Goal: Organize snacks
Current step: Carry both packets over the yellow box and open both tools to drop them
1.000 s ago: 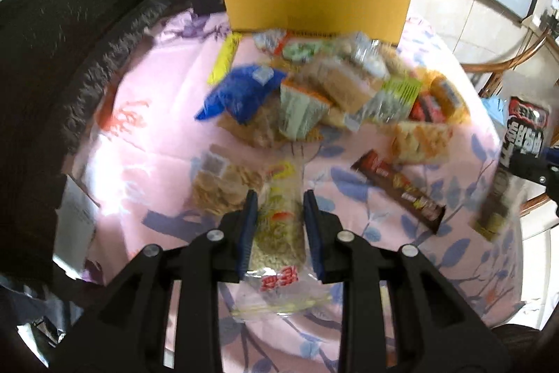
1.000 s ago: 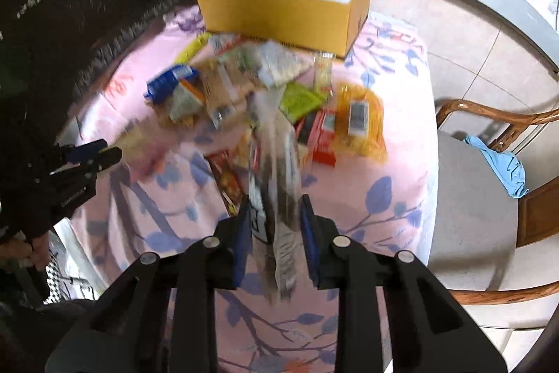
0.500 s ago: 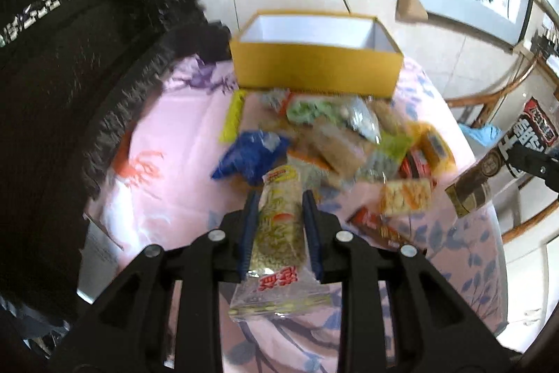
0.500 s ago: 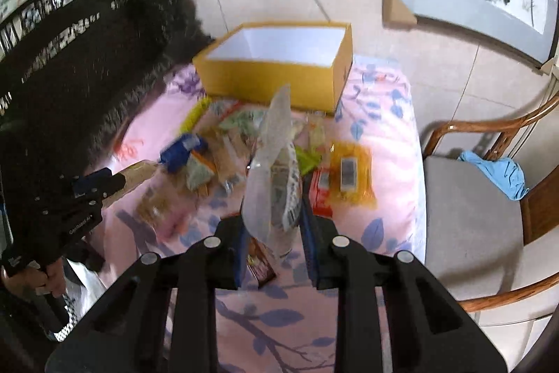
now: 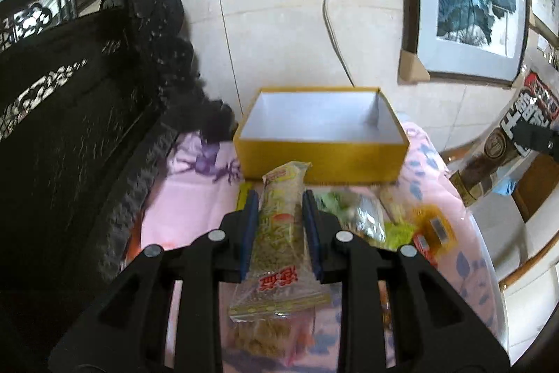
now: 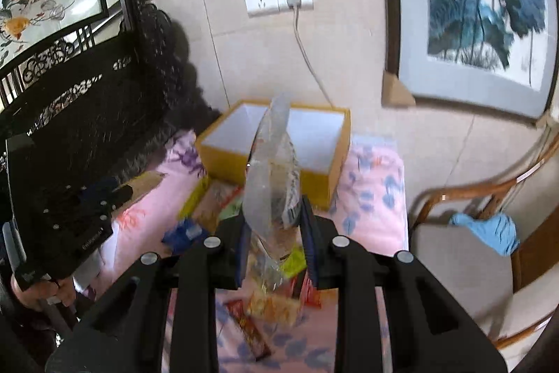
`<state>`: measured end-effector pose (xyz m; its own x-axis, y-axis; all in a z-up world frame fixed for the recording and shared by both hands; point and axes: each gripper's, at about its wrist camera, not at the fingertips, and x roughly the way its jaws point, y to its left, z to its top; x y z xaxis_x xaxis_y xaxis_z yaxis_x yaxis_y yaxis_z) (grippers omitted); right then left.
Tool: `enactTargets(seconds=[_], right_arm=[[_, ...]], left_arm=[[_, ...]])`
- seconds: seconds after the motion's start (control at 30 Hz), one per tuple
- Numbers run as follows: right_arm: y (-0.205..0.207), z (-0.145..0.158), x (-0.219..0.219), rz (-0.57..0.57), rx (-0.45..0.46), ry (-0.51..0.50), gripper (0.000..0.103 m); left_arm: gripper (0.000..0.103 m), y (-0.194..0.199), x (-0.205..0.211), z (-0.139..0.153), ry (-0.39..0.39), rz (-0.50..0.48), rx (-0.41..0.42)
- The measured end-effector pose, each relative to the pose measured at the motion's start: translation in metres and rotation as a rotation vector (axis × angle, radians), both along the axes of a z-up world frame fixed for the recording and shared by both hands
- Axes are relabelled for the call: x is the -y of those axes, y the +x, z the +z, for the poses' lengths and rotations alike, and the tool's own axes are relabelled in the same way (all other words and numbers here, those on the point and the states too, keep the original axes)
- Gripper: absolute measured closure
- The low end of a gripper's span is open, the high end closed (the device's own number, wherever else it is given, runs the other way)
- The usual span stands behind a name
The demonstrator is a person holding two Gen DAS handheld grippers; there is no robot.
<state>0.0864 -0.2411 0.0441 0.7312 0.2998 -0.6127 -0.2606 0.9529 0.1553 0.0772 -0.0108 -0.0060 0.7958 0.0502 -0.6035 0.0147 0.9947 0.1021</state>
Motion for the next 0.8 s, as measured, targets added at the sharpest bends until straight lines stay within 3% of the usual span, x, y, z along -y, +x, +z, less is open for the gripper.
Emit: enactTargets(seconds=[0.37,0.57,0.8], right_arm=[[0.104,-0.001,-0.014,-0.009,0.008,-0.001,0.077],[0.168,-0.015,-0.019,-0.001,-0.021,0.006,0.077],[0.214,-0.043,-0.023,-0.007,-0.069,-0.005,0.077]], left_arm=[[0.077,0.107,-0.007,0.006,0.002,0.046,0.032],[0.077,0.169,-0.001,-0.011,0.016,0.034,-0.003],[0.077,0.221,0.003,-0.038,0.014,0.025,-0.053]])
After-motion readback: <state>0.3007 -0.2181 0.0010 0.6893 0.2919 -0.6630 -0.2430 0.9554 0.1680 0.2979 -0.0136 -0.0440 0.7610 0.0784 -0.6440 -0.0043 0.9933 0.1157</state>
